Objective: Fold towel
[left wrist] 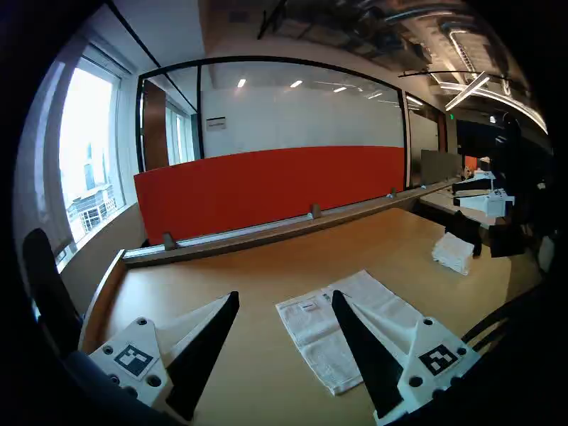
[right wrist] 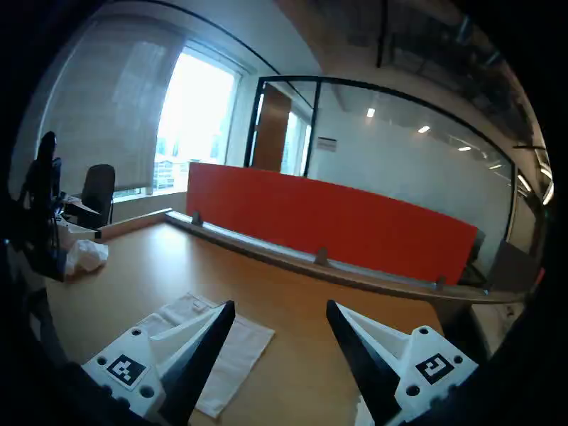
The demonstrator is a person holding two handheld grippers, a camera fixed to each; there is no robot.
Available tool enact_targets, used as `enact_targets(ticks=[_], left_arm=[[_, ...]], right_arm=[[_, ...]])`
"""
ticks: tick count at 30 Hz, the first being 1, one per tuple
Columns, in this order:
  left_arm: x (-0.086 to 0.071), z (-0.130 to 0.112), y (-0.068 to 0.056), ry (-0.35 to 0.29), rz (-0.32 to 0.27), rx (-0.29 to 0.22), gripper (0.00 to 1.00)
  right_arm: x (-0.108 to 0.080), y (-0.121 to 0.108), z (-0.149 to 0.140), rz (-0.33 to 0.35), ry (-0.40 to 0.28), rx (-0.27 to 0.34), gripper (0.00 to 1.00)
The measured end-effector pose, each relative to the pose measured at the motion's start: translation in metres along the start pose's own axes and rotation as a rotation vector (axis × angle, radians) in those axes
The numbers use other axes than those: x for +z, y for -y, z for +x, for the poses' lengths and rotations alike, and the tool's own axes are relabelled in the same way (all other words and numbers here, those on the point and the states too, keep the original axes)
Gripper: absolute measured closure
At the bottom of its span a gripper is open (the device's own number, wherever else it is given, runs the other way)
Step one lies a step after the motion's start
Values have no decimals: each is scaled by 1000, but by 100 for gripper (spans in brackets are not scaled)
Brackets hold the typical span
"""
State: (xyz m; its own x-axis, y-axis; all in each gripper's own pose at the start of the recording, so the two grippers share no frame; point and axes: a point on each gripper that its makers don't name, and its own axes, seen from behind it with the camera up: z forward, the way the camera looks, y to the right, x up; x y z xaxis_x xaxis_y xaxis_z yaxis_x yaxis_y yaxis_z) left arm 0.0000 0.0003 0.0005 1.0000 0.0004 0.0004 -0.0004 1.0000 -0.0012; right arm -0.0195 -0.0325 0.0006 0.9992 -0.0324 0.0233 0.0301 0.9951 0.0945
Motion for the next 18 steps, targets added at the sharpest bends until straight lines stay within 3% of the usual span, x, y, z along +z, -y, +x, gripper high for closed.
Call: enact_targets(ticks=[6, 18], left_arm=[[17, -3, -16, 28, -71, 25, 3], [25, -27, -36, 84, -151, 75, 3]], right_arm=[[5, 25, -13, 104, 45, -46, 0], [13, 45, -37, 212, 126, -126, 0]])
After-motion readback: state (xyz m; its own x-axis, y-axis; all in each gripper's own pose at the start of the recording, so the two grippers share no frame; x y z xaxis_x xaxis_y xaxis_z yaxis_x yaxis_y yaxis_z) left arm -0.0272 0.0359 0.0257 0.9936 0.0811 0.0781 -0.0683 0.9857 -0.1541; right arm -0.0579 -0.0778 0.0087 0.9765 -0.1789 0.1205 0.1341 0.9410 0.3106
